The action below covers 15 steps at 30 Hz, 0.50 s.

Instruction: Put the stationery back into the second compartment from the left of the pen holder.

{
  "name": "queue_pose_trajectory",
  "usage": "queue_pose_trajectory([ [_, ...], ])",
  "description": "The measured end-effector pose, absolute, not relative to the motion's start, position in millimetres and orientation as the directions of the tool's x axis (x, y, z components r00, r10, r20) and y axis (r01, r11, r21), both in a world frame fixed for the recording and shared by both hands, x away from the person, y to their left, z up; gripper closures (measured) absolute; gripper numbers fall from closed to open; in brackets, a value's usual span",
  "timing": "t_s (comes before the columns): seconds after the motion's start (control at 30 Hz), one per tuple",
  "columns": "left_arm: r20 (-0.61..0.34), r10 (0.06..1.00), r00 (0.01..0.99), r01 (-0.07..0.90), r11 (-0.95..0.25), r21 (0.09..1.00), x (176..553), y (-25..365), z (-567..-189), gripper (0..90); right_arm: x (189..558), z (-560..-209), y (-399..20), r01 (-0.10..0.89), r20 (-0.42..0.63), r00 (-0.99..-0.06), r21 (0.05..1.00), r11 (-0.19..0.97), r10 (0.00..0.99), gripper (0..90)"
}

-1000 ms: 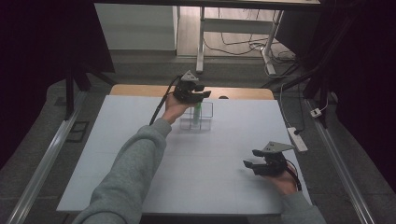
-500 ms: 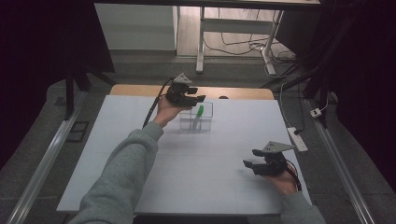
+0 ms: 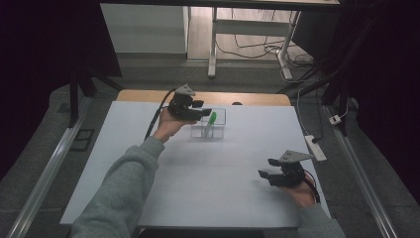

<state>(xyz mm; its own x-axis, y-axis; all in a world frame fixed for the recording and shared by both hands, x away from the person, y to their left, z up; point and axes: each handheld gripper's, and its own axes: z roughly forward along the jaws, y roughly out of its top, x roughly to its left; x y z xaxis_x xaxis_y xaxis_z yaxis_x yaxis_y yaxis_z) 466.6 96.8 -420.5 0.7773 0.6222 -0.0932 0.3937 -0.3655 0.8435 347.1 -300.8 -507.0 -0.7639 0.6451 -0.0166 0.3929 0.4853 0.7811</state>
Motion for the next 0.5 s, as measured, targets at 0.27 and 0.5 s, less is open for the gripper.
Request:
queue_pose_trajectory([
  [0.27, -0.096, 0.625, 0.775, 0.406, -0.375, 0.834, 448.0, 111.1, -424.0, 45.2, 344.8, -506.9, -302.8, 0.398, -0.018, -0.758, 0.779, 0.484, 0.652, 35.1],
  [0.5, -0.082, 0.625, 0.776, 0.392, -0.377, 0.839, 422.6, 130.6, -420.8, 44.0, 338.8, -505.6, -307.6, 0.404, -0.021, -0.749, 0.777, 0.482, 0.663, 34.6],
])
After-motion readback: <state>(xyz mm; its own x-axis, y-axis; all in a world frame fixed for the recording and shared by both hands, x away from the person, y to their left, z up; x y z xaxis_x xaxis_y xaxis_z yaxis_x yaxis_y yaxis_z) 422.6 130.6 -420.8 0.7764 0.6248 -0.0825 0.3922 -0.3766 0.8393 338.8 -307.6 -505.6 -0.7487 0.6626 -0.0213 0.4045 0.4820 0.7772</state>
